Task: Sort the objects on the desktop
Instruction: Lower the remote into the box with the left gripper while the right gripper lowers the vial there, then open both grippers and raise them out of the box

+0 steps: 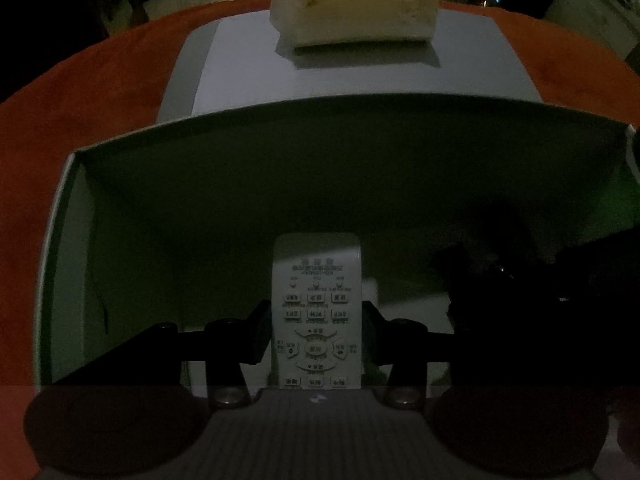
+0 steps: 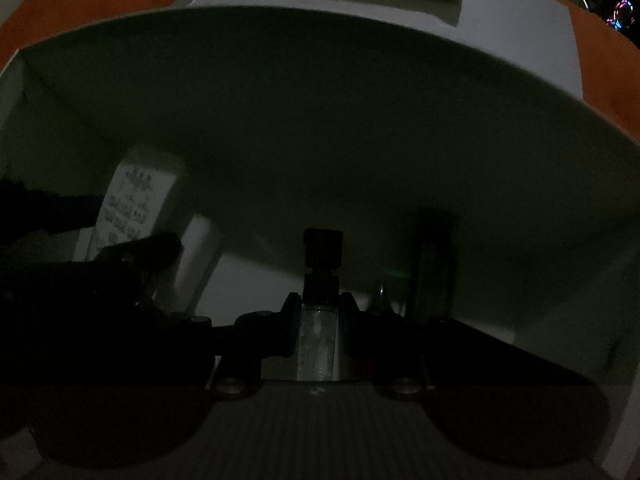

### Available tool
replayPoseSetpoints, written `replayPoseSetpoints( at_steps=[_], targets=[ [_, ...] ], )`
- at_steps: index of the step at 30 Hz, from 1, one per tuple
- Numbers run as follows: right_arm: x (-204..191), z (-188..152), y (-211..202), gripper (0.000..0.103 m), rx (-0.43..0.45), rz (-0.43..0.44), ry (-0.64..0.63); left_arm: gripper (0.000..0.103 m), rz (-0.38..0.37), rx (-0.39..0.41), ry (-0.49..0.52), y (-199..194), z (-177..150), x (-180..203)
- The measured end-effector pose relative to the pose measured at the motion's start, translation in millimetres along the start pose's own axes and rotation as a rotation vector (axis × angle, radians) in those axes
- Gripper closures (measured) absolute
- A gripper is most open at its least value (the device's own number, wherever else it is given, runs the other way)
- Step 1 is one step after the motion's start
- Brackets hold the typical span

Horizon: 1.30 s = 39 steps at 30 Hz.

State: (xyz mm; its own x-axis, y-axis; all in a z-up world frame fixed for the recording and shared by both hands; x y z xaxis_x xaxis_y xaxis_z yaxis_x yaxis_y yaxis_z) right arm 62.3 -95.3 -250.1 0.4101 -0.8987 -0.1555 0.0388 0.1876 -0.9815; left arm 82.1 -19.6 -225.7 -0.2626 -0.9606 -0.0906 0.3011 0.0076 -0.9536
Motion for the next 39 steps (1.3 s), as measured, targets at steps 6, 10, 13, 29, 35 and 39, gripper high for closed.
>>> replayPoseSetpoints(
  at_steps=[6,10,13,29,35,39],
  targets=[
    [-1.2,-3.6,-10.6,0.077,0.014,-0.001,-0.007,0.062,0.004,0.014,0.001,-8.7,1.8,-0.4],
    [1.5,-0.7,-29.0,0.077,0.028,0.018,0.014,0.062,-0.017,0.044,0.003,-24.5,6.5,0.1],
    [3.1,6.6,-52.0,0.077,0.053,0.049,0.028,0.062,-0.031,0.066,-0.01,-38.8,11.0,-1.6],
    [37.4,87.9,-170.8,0.077,0.255,0.119,0.161,0.062,-0.009,0.172,-0.074,-102.4,72.7,-29.7],
    [58.6,127.5,-189.2,0.077,0.269,0.112,0.224,0.062,-0.032,0.175,-0.142,-109.5,119.6,-48.6],
    [61.4,160.4,-208.5,0.077,0.285,0.101,0.214,0.061,-0.046,0.167,-0.144,-101.2,160.8,-62.1]
  ],
)
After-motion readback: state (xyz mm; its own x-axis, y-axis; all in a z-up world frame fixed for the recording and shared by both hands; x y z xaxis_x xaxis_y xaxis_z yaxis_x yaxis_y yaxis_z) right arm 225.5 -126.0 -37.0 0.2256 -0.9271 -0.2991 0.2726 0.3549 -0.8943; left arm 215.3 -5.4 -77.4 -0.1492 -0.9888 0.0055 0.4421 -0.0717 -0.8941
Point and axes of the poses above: each gripper's, at about its wrist camera, not at the fingertips, and y roughly the way its jaws point, x to its right, z to its top, the point moved 8 cm from there along y, roughly the way its jaws point, and after that the axes turned 10 degrees about y, right-handed, at the moved point
